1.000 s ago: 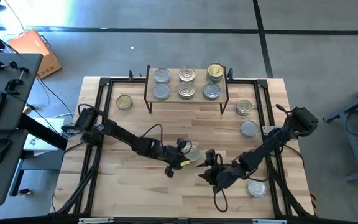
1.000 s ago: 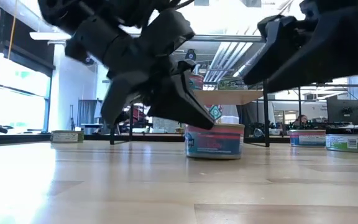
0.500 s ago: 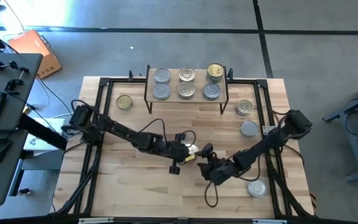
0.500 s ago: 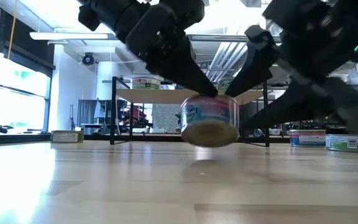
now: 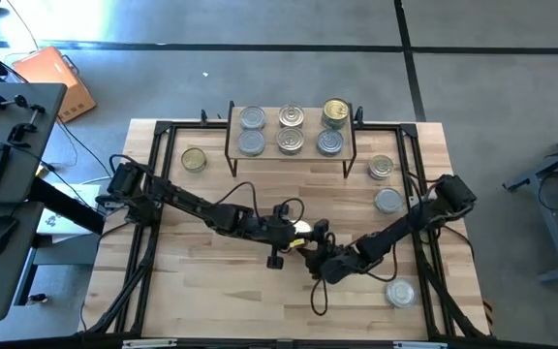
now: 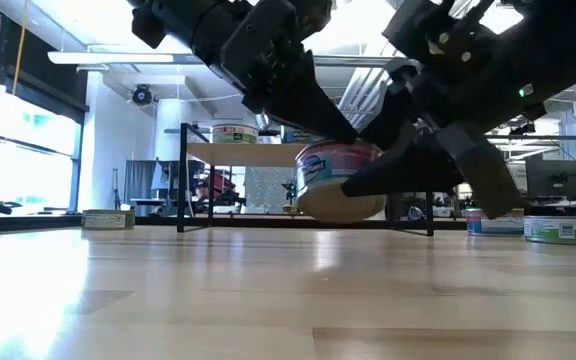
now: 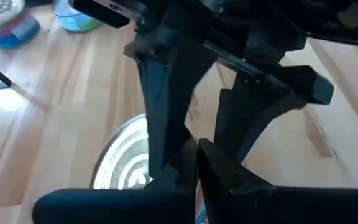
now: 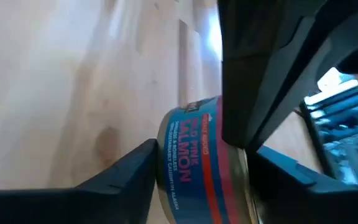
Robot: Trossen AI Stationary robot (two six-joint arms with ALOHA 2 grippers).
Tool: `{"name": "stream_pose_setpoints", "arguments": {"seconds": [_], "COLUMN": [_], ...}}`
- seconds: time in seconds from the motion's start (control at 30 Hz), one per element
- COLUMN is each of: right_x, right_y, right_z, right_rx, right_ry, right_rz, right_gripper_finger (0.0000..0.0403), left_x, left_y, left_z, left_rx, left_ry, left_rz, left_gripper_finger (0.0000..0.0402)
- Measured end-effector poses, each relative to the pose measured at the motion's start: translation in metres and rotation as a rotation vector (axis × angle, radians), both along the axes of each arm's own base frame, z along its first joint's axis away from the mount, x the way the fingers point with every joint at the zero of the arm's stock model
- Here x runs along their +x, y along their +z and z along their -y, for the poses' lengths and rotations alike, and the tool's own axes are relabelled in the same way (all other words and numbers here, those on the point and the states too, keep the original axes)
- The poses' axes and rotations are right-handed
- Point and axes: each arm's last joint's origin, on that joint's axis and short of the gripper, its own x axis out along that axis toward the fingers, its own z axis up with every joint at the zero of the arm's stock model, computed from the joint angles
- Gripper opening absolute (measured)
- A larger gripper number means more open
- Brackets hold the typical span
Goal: Stack canned seafood by type on shelf
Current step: Stack the blue tuna can on top of the other blue tuna can on the shelf
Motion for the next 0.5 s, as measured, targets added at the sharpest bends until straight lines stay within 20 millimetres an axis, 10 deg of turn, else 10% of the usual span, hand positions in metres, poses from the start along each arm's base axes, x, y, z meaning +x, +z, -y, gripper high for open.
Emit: {"name": "stream_pose_setpoints", "arguments": {"seconds": [0.5], "right_x": [-0.012], "right_y": [-0.003], "right_z": [-0.01], "right_rx": [0.164], "right_ry": [-0.053], "right_rz": [0.0], "right_gripper_finger": [0.0164], "left_x": [-0.044], "left_y": [0.038], "left_z": [0.0], "left_rx": [0.121], "left_ry": [0.017], "left_rz": [-0.182], "left_gripper_finger": [0.0082]}}
